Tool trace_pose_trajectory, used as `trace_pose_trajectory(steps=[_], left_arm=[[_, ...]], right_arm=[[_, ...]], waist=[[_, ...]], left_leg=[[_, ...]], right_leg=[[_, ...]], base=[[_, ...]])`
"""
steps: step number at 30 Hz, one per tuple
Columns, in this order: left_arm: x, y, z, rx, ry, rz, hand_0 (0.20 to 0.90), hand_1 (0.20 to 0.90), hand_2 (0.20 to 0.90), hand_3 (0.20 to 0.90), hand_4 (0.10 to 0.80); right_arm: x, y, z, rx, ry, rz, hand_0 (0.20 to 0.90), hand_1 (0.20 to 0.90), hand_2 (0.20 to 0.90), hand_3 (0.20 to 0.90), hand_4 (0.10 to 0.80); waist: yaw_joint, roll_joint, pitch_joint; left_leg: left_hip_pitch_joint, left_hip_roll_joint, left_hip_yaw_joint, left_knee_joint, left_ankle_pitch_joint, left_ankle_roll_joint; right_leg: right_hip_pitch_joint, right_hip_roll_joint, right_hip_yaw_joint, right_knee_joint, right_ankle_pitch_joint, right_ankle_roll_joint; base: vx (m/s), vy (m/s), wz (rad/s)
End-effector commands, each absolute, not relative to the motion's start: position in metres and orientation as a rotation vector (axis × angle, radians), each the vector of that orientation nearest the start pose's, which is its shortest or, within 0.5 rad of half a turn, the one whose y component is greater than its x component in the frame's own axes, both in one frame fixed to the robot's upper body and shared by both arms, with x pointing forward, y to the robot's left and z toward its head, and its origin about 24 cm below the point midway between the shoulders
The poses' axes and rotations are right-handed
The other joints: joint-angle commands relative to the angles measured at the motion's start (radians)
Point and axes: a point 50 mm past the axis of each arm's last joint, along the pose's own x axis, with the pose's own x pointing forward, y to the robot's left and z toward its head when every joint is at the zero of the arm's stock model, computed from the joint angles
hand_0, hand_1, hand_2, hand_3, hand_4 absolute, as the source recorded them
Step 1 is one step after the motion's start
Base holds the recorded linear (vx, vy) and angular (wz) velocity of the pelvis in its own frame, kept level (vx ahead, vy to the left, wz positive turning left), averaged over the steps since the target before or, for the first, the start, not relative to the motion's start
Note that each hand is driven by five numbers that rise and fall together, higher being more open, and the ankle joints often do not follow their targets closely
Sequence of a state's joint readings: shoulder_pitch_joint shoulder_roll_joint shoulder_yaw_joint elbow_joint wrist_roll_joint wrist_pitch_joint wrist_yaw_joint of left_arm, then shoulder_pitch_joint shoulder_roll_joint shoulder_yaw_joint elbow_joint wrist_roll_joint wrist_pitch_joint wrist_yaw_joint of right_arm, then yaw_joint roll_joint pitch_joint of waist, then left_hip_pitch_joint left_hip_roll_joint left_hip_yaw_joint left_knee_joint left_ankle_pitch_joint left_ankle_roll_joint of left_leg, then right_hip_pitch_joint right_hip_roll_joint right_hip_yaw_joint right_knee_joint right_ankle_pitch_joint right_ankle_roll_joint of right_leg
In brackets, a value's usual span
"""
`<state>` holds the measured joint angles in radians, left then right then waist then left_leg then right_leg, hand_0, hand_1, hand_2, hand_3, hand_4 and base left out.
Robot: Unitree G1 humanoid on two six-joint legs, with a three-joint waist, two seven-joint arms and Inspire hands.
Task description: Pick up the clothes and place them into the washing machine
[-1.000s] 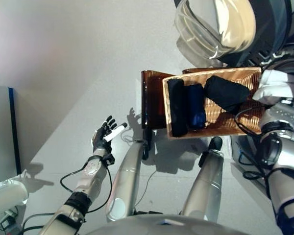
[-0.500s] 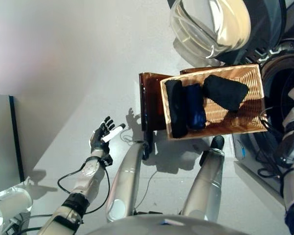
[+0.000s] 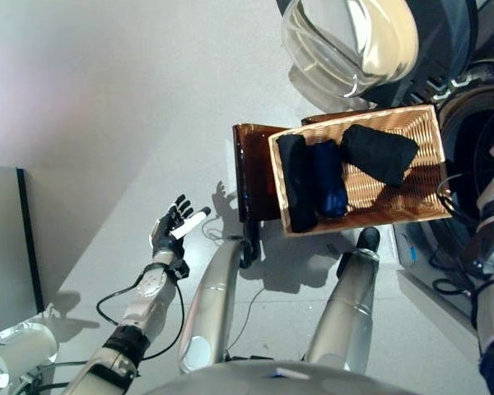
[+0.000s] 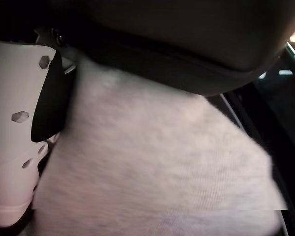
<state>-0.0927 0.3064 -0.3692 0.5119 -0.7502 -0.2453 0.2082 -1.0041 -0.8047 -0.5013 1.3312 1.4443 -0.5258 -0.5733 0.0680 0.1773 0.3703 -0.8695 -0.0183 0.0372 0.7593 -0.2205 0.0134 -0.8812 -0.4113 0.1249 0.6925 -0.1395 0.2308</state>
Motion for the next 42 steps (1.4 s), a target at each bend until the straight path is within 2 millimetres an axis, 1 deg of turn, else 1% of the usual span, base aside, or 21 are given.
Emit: trace_pose_trajectory(steps=[1, 4, 6, 8, 10, 12, 13, 15, 18, 19, 20, 21, 23, 25, 26, 28, 30, 32, 37, 39, 42], left_arm=[[0.233, 0.209, -0.042, -0.263, 0.293, 0.258, 0.9, 0.9, 0.9, 0.9, 0.8], [0.234, 0.21, -0.041, -0.275, 0.289, 0.264, 0.9, 0.9, 0.9, 0.9, 0.8], [0.236, 0.208, -0.04, -0.283, 0.284, 0.256, 0.9, 0.9, 0.9, 0.9, 0.8], [0.236, 0.209, -0.04, -0.288, 0.285, 0.256, 0.9, 0.9, 0.9, 0.9, 0.8], [0.234, 0.211, -0.041, -0.283, 0.289, 0.255, 0.9, 0.9, 0.9, 0.9, 0.8], [0.235, 0.21, -0.04, -0.276, 0.282, 0.239, 0.9, 0.9, 0.9, 0.9, 0.8], [0.236, 0.21, -0.039, -0.27, 0.276, 0.23, 0.9, 0.9, 0.9, 0.9, 0.8], [0.237, 0.209, -0.038, -0.264, 0.268, 0.217, 0.9, 0.9, 0.9, 0.9, 0.8], [0.238, 0.209, -0.037, -0.265, 0.259, 0.214, 0.9, 0.9, 0.9, 0.9, 0.8], [0.239, 0.21, -0.037, -0.262, 0.256, 0.221, 0.9, 0.9, 0.9, 0.9, 0.8], [0.239, 0.21, -0.036, -0.263, 0.252, 0.224, 0.9, 0.9, 0.9, 0.9, 0.8], [0.239, 0.211, -0.037, -0.259, 0.251, 0.232, 0.9, 0.9, 0.9, 0.9, 0.8], [0.24, 0.212, -0.036, -0.256, 0.239, 0.244, 0.9, 0.9, 0.9, 0.9, 0.8], [0.241, 0.215, -0.036, -0.247, 0.234, 0.257, 0.9, 0.9, 0.9, 0.9, 0.8], [0.241, 0.215, -0.036, -0.247, 0.234, 0.257, 0.9, 0.9, 0.9, 0.9, 0.8], [0.242, 0.216, -0.034, -0.241, 0.223, 0.265, 0.9, 0.9, 0.9, 0.9, 0.8], [0.242, 0.216, -0.031, -0.234, 0.204, 0.269, 0.9, 0.9, 0.9, 0.9, 0.8], [0.243, 0.218, -0.029, -0.228, 0.186, 0.275, 0.9, 0.9, 0.9, 0.9, 0.8], [0.244, 0.223, -0.024, -0.208, 0.158, 0.287, 0.9, 0.9, 0.9, 0.9, 0.8], [0.245, 0.223, -0.023, -0.207, 0.149, 0.285, 0.9, 0.9, 0.9, 0.9, 0.8], [0.245, 0.222, -0.021, -0.2, 0.141, 0.278, 0.9, 0.9, 0.9, 0.9, 0.8]], right_arm=[[0.249, -0.461, 0.201, 1.276, -0.773, -1.478, 0.9, 0.9, 0.9, 0.9, 0.8], [0.26, -0.455, 0.188, 1.28, -0.694, -1.436, 0.9, 0.9, 0.9, 0.9, 0.8], [0.272, -0.447, 0.182, 1.239, -0.623, -1.378, 0.9, 0.9, 0.9, 0.9, 0.8], [0.277, -0.444, 0.178, 1.187, -0.574, -1.352, 0.9, 0.9, 0.9, 0.9, 0.8], [0.283, -0.44, 0.167, 0.997, -0.414, -1.32, 0.9, 0.9, 0.9, 0.9, 0.8], [0.287, -0.433, 0.149, 0.85, -0.275, -1.295, 0.9, 0.9, 0.9, 0.9, 0.8], [0.29, -0.43, 0.144, 0.802, -0.231, -1.281, 0.9, 0.9, 0.9, 0.9, 0.8], [0.3, -0.415, 0.127, 0.64, -0.127, -1.192, 0.9, 0.9, 0.9, 0.9, 0.8], [0.312, -0.391, 0.103, 0.52, -0.041, -1.076, 0.9, 0.9, 0.9, 0.9, 0.8], [0.316, -0.382, 0.096, 0.442, -0.003, -1.033, 0.9, 0.9, 0.9, 0.9, 0.8], [0.321, -0.37, 0.089, 0.349, 0.033, -0.965, 0.9, 0.9, 0.9, 0.9, 0.8], [0.324, -0.362, 0.085, 0.307, 0.044, -0.935, 0.9, 0.9, 0.9, 0.9, 0.8], [0.332, -0.338, 0.072, 0.187, 0.087, -0.829, 0.9, 0.9, 0.9, 0.9, 0.8], [0.337, -0.329, 0.072, 0.089, 0.11, -0.79, 0.9, 0.9, 0.9, 0.9, 0.8], [0.338, -0.329, 0.072, 0.088, 0.11, -0.789, 0.9, 0.9, 0.9, 0.9, 0.8], [0.344, -0.314, 0.073, -0.06, 0.115, -0.72, 0.9, 0.9, 0.9, 0.9, 0.8], [0.347, -0.305, 0.071, -0.193, 0.118, -0.666, 0.9, 0.9, 0.9, 0.9, 0.8], [0.347, -0.303, 0.071, -0.264, 0.118, -0.645, 0.9, 0.9, 0.9, 0.9, 0.8], [0.348, -0.309, 0.079, -0.291, 0.102, -0.676, 0.9, 0.9, 0.9, 0.9, 0.8], [0.35, -0.307, 0.083, -0.303, 0.088, -0.666, 0.9, 0.9, 0.9, 0.9, 0.8], [0.357, -0.296, 0.095, -0.443, 0.02, -0.58, 0.9, 0.9, 0.9, 0.9, 0.8]], waist=[[-0.043, -0.008, -0.103], [-0.045, -0.014, -0.099], [-0.043, -0.018, -0.096], [-0.042, -0.023, -0.092], [-0.036, -0.029, -0.086], [-0.035, -0.033, -0.08], [-0.034, -0.036, -0.077], [-0.036, -0.043, -0.07], [-0.039, -0.055, -0.065], [-0.042, -0.059, -0.063], [-0.043, -0.064, -0.06], [-0.045, -0.067, -0.059], [-0.047, -0.074, -0.056], [-0.046, -0.075, -0.055], [-0.047, -0.075, -0.055], [-0.046, -0.076, -0.053], [-0.046, -0.075, -0.052], [-0.044, -0.074, -0.051], [-0.037, -0.073, -0.05], [-0.037, -0.075, -0.05], [-0.04, -0.086, -0.047]], left_leg=[[0.092, 0.111, -0.114, -0.032, -0.048, -0.126], [0.096, 0.114, -0.112, -0.036, -0.046, -0.126], [0.104, 0.116, -0.109, -0.047, -0.042, -0.125], [0.114, 0.117, -0.107, -0.058, -0.038, -0.124], [0.127, 0.117, -0.105, -0.072, -0.029, -0.125], [0.136, 0.118, -0.102, -0.079, -0.024, -0.124], [0.139, 0.118, -0.103, -0.081, -0.022, -0.124], [0.147, 0.119, -0.101, -0.085, -0.018, -0.123], [0.156, 0.122, -0.102, -0.086, -0.015, -0.123], [0.158, 0.122, -0.104, -0.086, -0.013, -0.124], [0.159, 0.123, -0.105, -0.087, -0.011, -0.124], [0.159, 0.123, -0.105, -0.088, -0.009, -0.125], [0.157, 0.126, -0.106, -0.09, -0.006, -0.125], [0.155, 0.128, -0.107, -0.093, -0.003, -0.126], [0.155, 0.127, -0.107, -0.093, -0.003, -0.126], [0.151, 0.129, -0.107, -0.091, 0.0, -0.126], [0.146, 0.13, -0.108, -0.087, 0.002, -0.125], [0.143, 0.131, -0.109, -0.085, 0.003, -0.125], [0.145, 0.13, -0.109, -0.09, 0.005, -0.124], [0.147, 0.129, -0.109, -0.091, 0.006, -0.124], [0.153, 0.133, -0.106, -0.102, 0.011, -0.124]], right_leg=[[0.053, 0.026, 0.004, 0.011, 0.017, -0.059], [0.054, 0.032, 0.007, 0.008, 0.022, -0.061], [0.057, 0.033, 0.007, 0.0, 0.028, -0.062], [0.066, 0.032, 0.003, -0.011, 0.032, -0.062], [0.083, 0.029, -0.001, -0.027, 0.042, -0.061], [0.095, 0.027, -0.008, -0.038, 0.048, -0.062], [0.1, 0.028, -0.009, -0.041, 0.05, -0.062], [0.111, 0.03, -0.011, -0.047, 0.054, -0.064], [0.123, 0.032, -0.017, -0.051, 0.057, -0.065], [0.126, 0.033, -0.018, -0.052, 0.058, -0.066], [0.127, 0.035, -0.017, -0.054, 0.062, -0.067], [0.127, 0.035, -0.018, -0.054, 0.063, -0.068], [0.126, 0.038, -0.022, -0.057, 0.067, -0.071], [0.127, 0.039, -0.023, -0.061, 0.071, -0.071], [0.127, 0.038, -0.023, -0.061, 0.071, -0.071], [0.125, 0.04, -0.024, -0.062, 0.075, -0.071], [0.123, 0.04, -0.024, -0.061, 0.078, -0.072], [0.119, 0.041, -0.025, -0.055, 0.077, -0.072], [0.128, 0.041, -0.032, -0.063, 0.078, -0.07], [0.129, 0.041, -0.032, -0.065, 0.08, -0.069], [0.133, 0.043, -0.033, -0.073, 0.086, -0.067]], base=[[0.0, 0.0, 0.0], [0.0, 0.0, 0.0], [0.0, 0.0, 0.0], [0.0, 0.0, 0.0], [0.0, 0.0, 0.0], [0.001, -0.023, -0.05], [0.001, -0.023, -0.09], [-0.003, -0.025, -0.08], [-0.002, -0.029, -0.04], [-0.006, -0.022, -0.04], [-0.012, -0.02, -0.06], [-0.016, -0.023, -0.05], [-0.028, -0.028, -0.06], [-0.015, -0.008, -0.03], [0.0, 0.0, 0.0], [0.0, 0.0, 0.0], [0.0, 0.0, 0.0], [0.0, 0.0, 0.0], [-0.003, -0.007, 0.01], [0.0, 0.0, 0.0], [0.0, 0.0, 0.0]])
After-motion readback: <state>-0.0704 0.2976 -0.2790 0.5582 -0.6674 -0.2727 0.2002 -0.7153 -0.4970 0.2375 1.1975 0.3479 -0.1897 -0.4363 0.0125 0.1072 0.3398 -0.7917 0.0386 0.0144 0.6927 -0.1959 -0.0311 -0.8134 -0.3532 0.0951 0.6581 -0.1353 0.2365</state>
